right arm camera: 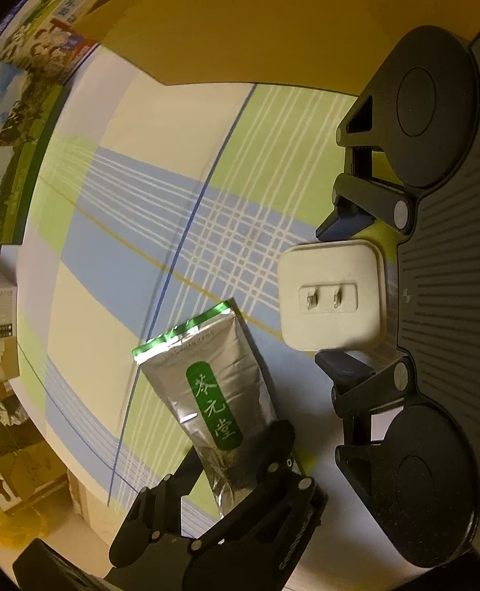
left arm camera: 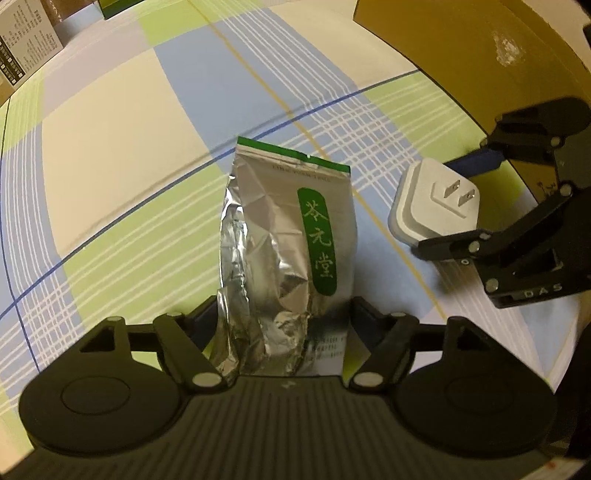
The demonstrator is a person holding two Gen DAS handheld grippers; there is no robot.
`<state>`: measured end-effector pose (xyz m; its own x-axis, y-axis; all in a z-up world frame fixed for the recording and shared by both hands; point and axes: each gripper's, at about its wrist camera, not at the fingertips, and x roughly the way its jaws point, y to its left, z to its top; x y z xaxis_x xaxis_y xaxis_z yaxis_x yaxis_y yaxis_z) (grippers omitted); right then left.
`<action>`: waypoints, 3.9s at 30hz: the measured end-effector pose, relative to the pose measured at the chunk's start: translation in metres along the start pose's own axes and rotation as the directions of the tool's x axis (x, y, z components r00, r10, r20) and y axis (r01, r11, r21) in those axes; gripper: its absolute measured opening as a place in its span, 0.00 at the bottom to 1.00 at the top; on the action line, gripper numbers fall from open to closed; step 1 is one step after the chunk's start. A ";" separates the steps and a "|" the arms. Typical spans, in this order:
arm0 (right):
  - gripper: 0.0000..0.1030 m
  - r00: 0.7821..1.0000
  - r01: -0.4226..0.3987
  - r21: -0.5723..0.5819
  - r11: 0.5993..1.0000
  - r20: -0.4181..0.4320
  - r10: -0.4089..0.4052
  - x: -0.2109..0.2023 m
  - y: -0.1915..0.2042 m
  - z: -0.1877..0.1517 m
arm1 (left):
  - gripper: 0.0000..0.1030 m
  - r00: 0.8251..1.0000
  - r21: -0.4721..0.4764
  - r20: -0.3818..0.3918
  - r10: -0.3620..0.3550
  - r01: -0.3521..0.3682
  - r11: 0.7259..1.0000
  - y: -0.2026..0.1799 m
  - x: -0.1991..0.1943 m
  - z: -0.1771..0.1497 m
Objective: Organize objects
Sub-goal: 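Lift and carry the tea bag and white plug over the cardboard box with both tools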
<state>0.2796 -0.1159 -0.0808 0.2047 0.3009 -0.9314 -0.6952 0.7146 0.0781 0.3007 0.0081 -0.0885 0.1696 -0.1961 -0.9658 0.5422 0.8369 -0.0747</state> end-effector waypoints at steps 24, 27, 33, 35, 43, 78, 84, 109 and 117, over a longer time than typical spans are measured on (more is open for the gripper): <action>0.59 0.990 0.006 0.151 0.989 0.137 -0.027 -0.069 0.006 -0.028 | 0.38 0.993 -0.182 0.110 0.029 -0.008 0.983 -0.031 -0.051 -0.023; 0.59 0.987 0.013 0.149 0.989 0.154 -0.036 -0.084 0.013 -0.034 | 0.38 0.990 -0.229 0.140 0.033 0.000 0.974 -0.039 -0.067 -0.032; 0.59 0.981 0.029 0.162 0.986 0.186 -0.060 -0.112 0.023 -0.052 | 0.37 0.979 -0.318 0.197 0.057 0.008 0.948 -0.057 -0.096 -0.052; 0.59 0.978 0.030 0.175 0.984 0.197 -0.065 -0.120 0.024 -0.059 | 0.37 0.973 -0.356 0.224 0.057 0.027 0.934 -0.064 -0.106 -0.059; 0.59 0.967 0.023 0.201 0.979 0.244 -0.072 -0.153 0.036 -0.080 | 0.37 0.946 -0.451 0.314 0.076 0.078 0.889 -0.093 -0.138 -0.090; 0.59 0.928 0.041 0.219 0.975 0.352 -0.118 -0.222 0.014 -0.110 | 0.37 0.906 -0.443 0.410 0.109 0.093 0.892 -0.166 -0.172 -0.067; 0.59 0.919 0.070 0.235 0.969 0.363 -0.155 -0.237 -0.008 -0.113 | 0.37 0.899 -0.414 0.429 0.092 0.105 0.904 -0.184 -0.174 -0.046; 0.59 0.873 0.206 0.391 0.897 0.341 -0.349 -0.292 -0.143 -0.129 | 0.38 0.870 -0.352 0.492 -0.034 0.234 0.906 -0.246 -0.159 0.093; 0.59 0.873 0.203 0.427 0.881 0.329 -0.360 -0.290 -0.166 -0.136 | 0.38 0.878 -0.365 0.477 -0.035 0.235 0.901 -0.254 -0.144 0.118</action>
<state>0.2417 -0.4075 0.1281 0.6560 0.2132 -0.7240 -0.2773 0.9603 0.0315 0.2353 -0.2366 0.0988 0.5225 -0.4457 -0.7269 0.2281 0.8945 -0.3844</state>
